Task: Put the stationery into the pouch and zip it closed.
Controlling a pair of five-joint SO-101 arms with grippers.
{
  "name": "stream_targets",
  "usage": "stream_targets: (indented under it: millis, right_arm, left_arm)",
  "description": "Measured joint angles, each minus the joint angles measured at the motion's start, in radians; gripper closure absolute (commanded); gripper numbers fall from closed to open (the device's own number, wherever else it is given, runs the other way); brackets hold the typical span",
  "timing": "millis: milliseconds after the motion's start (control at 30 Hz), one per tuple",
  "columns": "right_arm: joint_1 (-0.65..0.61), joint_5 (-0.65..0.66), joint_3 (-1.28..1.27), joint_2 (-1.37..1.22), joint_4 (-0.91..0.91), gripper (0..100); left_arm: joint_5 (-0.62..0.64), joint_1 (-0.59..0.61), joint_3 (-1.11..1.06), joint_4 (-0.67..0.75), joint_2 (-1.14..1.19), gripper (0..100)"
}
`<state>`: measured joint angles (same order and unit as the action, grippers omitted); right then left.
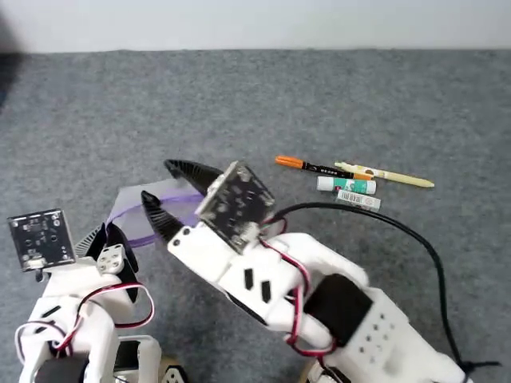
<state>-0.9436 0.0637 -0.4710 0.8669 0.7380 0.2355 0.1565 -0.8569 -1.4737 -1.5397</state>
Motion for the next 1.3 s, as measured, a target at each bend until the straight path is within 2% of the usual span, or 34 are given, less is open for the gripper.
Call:
stream_targets:
  millis: [167,367,600,733,933,1033,1300]
  right_arm:
    - [0.173,-0.101,0.017,0.014,0.18,99.1]
    - [0.431,-0.12,0.028,-0.06,0.419,98.7]
    - [0.649,0.034,0.028,-0.279,0.542,98.6]
    - [0.775,0.118,0.028,-0.44,0.548,96.5]
    - [0.89,0.256,0.028,-0.661,0.509,79.9]
    - [0.928,0.328,0.028,-0.729,0.43,80.1]
    - [0.928,0.465,0.028,-0.862,0.215,81.1]
  left_arm:
    - [0.0,0.0,0.0,0.0,0.0,99]
    - [0.0,0.0,0.0,0.0,0.0,99]
    - [0.0,0.0,0.0,0.0,0.0,99]
    - [0.0,0.0,-0.002,0.0,0.0,99]
    - [0.0,0.0,-0.043,0.0,-0.002,99]
    - [0.0,0.0,-0.043,0.0,-0.002,99]
    - [0.0,0.0,-0.043,0.0,-0.002,99]
